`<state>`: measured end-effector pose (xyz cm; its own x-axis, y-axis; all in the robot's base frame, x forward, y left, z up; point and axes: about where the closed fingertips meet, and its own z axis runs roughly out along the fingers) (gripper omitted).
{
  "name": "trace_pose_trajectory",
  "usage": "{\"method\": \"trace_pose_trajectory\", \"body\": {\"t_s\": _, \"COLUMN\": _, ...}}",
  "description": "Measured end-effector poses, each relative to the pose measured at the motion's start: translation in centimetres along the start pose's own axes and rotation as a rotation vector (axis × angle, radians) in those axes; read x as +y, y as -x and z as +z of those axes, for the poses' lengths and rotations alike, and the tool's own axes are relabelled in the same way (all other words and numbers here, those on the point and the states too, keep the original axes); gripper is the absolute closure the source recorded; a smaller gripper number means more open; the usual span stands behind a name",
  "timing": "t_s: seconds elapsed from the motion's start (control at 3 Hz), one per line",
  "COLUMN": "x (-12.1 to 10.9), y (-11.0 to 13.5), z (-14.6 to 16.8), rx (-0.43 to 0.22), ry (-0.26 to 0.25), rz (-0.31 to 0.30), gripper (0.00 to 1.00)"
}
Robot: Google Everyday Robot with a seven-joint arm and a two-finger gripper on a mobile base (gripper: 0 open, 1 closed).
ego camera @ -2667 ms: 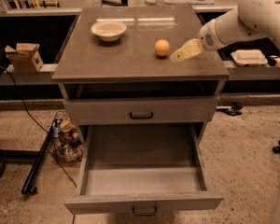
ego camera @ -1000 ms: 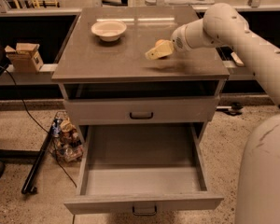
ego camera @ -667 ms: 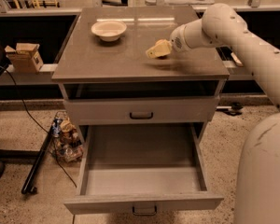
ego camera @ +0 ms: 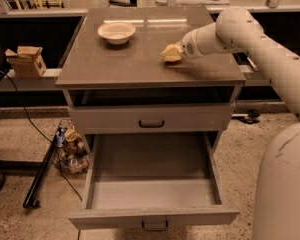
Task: Place orange into middle drawer
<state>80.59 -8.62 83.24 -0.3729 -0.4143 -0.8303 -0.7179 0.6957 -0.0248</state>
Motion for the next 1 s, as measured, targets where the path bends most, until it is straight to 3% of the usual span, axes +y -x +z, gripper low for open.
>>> {"method": "trace_pose_trajectory", "body": {"t_s": 0.33, "x": 1.3, "y": 0.5, "z": -2.3, "rx": -0.043, "ry": 0.024, "rz": -0.028, "gripper": 0.87}}
{"method": "trace_pose_trajectory", "body": {"t_s": 0.67, "x": 3.2, "y": 0.5, "z": -7.2, "rx": -0.087, "ry": 0.038, "rz": -0.081, "gripper": 1.0}}
{"method": "trace_pose_trajectory", "body": {"t_s": 1.0, "x": 4.7, "y": 0.0, "z": -10.9, "rx": -0.111, "ry": 0.06, "rz": -0.105, "gripper": 1.0}}
